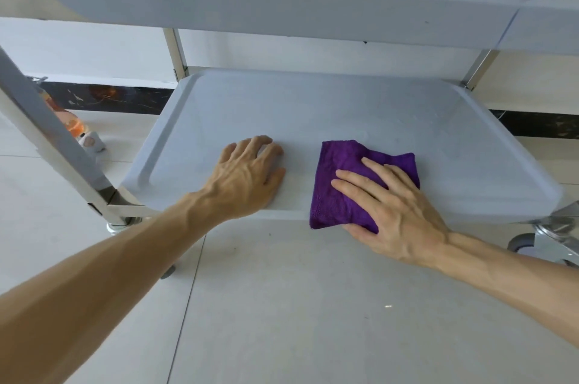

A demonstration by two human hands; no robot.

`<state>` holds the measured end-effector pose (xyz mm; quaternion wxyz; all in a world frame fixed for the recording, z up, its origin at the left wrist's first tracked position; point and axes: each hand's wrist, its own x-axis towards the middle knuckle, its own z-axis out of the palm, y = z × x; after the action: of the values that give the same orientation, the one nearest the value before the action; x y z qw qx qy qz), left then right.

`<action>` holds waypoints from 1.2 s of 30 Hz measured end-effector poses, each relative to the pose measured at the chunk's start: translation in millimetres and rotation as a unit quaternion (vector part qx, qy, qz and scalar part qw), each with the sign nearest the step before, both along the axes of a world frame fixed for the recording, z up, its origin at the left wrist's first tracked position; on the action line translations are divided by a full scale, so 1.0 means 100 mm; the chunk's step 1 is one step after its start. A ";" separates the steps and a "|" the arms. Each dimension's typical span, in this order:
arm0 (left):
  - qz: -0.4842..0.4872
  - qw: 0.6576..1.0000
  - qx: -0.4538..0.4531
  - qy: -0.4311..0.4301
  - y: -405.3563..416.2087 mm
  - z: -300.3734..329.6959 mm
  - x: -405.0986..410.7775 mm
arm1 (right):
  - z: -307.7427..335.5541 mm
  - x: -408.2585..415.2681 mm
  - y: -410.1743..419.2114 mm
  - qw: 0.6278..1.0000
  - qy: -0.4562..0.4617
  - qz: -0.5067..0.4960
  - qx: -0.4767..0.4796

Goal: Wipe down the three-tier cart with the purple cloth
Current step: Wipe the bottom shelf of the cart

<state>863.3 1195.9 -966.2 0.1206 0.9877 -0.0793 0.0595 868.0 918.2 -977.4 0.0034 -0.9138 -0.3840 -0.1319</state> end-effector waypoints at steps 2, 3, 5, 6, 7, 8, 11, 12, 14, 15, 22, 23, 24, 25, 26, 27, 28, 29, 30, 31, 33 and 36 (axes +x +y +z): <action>0.009 0.999 -0.027 -0.016 0.06 -0.04 -0.04 | 0.00 -0.06 0.04 1.000 0.005 -0.007 0.000; 0.016 0.999 -0.030 -0.021 0.09 -0.06 -0.07 | 0.01 -0.10 0.07 1.000 0.012 -0.010 0.003; 0.030 0.999 -0.018 -0.021 0.14 -0.08 -0.10 | 0.02 -0.16 0.13 0.999 0.040 -0.020 0.018; 0.038 0.999 -0.013 -0.018 0.16 -0.09 -0.11 | 0.04 -0.17 0.15 0.998 0.054 -0.024 0.026; 0.045 0.999 -0.011 -0.015 0.17 -0.09 -0.12 | 0.06 -0.16 0.16 0.997 0.066 -0.026 0.030; 0.048 0.999 -0.010 -0.013 0.19 -0.09 -0.13 | 0.08 -0.13 0.17 0.996 0.077 -0.023 0.027; 0.045 0.999 0.003 -0.011 0.23 -0.09 -0.14 | 0.16 0.11 0.16 0.992 0.126 -0.016 0.012; 0.046 0.999 0.007 -0.010 0.23 -0.09 -0.14 | 0.18 0.24 0.16 0.989 0.145 -0.024 0.017; 0.046 0.999 0.015 -0.011 0.22 -0.10 -0.13 | 0.19 0.59 0.21 0.984 0.161 -0.072 0.039; 0.046 0.999 0.019 -0.012 0.21 -0.10 -0.13 | 0.19 0.79 0.25 0.979 0.162 -0.113 0.047; 0.045 0.999 0.026 -0.010 0.23 -0.11 -0.13 | 0.05 1.27 1.14 0.951 0.153 -0.255 0.078; 0.044 0.999 0.025 -0.011 0.25 -0.10 -0.14 | 0.03 1.18 1.26 0.961 0.144 -0.222 0.076; 0.043 0.999 0.022 -0.015 0.26 -0.10 -0.14 | 0.01 1.08 1.33 0.972 0.134 -0.179 0.070; 0.042 0.999 0.019 -0.018 0.29 -0.09 -0.15 | 0.00 0.98 1.36 0.981 0.128 -0.132 0.063; 0.041 0.999 0.015 -0.020 0.30 -0.09 -0.16 | 0.00 0.89 1.34 0.986 0.128 -0.090 0.058; 0.043 0.999 0.013 -0.021 0.32 -0.08 -0.17 | 0.02 0.85 1.29 0.988 0.133 -0.055 0.055; 0.044 0.999 0.011 -0.021 0.35 -0.07 -0.18 | 0.04 0.83 1.21 0.989 0.139 -0.026 0.052; 0.045 0.999 0.010 -0.019 0.37 -0.07 -0.19 | 0.07 0.86 1.12 0.989 0.141 -0.007 0.048; 0.046 0.999 0.009 -0.014 0.39 -0.06 -0.20 | 0.09 0.94 1.02 0.989 0.139 0.001 0.043; 0.047 0.999 0.009 -0.009 0.40 -0.05 -0.20 | 0.11 1.04 0.93 0.990 0.136 -0.002 0.041; 0.047 0.999 0.009 -0.002 0.41 -0.04 -0.20 | 0.11 1.30 0.74 0.989 0.128 -0.048 0.050; 0.050 0.999 0.011 0.006 0.39 -0.01 -0.19 | 0.08 1.61 0.56 0.971 0.141 -0.176 0.081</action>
<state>844.4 1235.0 -967.2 0.1075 0.9920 -0.0300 0.0584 1028.5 974.3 -969.0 0.1084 -0.9731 -0.2008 -0.0313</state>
